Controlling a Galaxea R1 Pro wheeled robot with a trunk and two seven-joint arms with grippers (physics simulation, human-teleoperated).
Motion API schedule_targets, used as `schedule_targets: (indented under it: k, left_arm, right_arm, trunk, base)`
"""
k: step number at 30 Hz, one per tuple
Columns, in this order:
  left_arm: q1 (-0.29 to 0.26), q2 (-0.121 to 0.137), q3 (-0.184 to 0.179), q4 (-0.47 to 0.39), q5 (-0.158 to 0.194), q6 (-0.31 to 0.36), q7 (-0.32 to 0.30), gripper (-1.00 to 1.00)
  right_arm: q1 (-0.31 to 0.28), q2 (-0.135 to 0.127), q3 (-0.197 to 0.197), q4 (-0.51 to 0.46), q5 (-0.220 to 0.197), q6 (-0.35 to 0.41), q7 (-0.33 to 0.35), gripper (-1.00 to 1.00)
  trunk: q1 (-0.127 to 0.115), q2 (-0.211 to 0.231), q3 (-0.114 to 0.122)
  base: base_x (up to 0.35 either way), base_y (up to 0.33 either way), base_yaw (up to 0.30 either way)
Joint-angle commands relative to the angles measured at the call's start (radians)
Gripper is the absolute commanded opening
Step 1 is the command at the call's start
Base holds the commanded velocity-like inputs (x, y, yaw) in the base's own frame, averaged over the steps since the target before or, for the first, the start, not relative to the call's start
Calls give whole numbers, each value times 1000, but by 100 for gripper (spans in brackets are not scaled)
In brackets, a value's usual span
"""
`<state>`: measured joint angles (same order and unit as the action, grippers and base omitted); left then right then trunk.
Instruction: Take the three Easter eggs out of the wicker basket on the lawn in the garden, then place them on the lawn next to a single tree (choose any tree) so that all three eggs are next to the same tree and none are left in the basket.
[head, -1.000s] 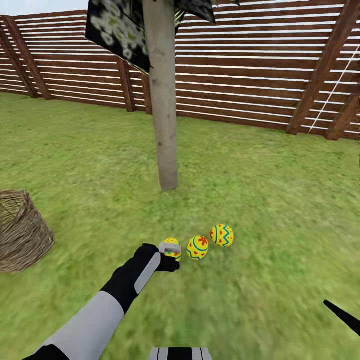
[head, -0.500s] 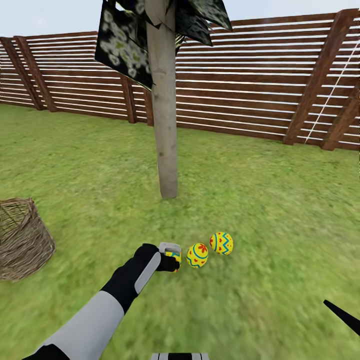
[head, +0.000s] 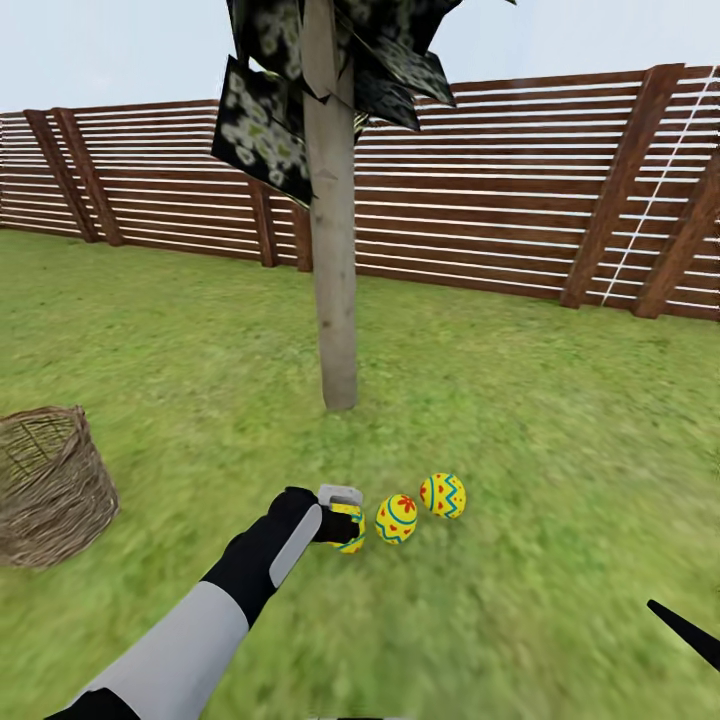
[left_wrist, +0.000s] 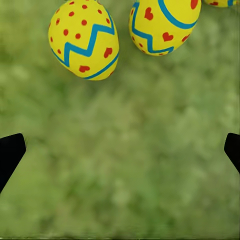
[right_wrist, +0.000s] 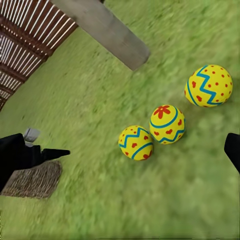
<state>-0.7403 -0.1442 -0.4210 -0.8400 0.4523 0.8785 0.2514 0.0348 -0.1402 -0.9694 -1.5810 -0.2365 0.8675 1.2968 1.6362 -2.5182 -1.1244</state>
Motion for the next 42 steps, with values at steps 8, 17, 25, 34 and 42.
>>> schedule_targets:
  k: [8,17,25,34,42]
  left_arm:
    - [-1,0,-2,-1,10,2,11,100]
    - [-1,0,-2,-1,10,2,12,100]
    - [-1,0,-2,-1,11,2,12,100]
    - [-1,-1,-2,-1,10,2,12,100]
    - [-2,-1,-2,-1,11,2,16,100]
  right_arm:
    - [0,0,0,-1,-5,7,0,100]
    - [0,0,0,-1,-6,7,0,100]
    - [0,0,0,-1,-6,7,0,100]
    - [0,0,0,-1,-6,7,0,100]
    - [0,0,0,-1,-6,7,-1,100]
  trunk:
    - [-4,2,30]
    - [-8,4,65]
    - [-12,6,96]
    - [-16,8,131]
    - [-19,10,162]
  base:
    - [-301,107,0]
    - [-313,111,0]
    - [-147,31,0]
    - [-14,3,0]
    - [-1,0,0]
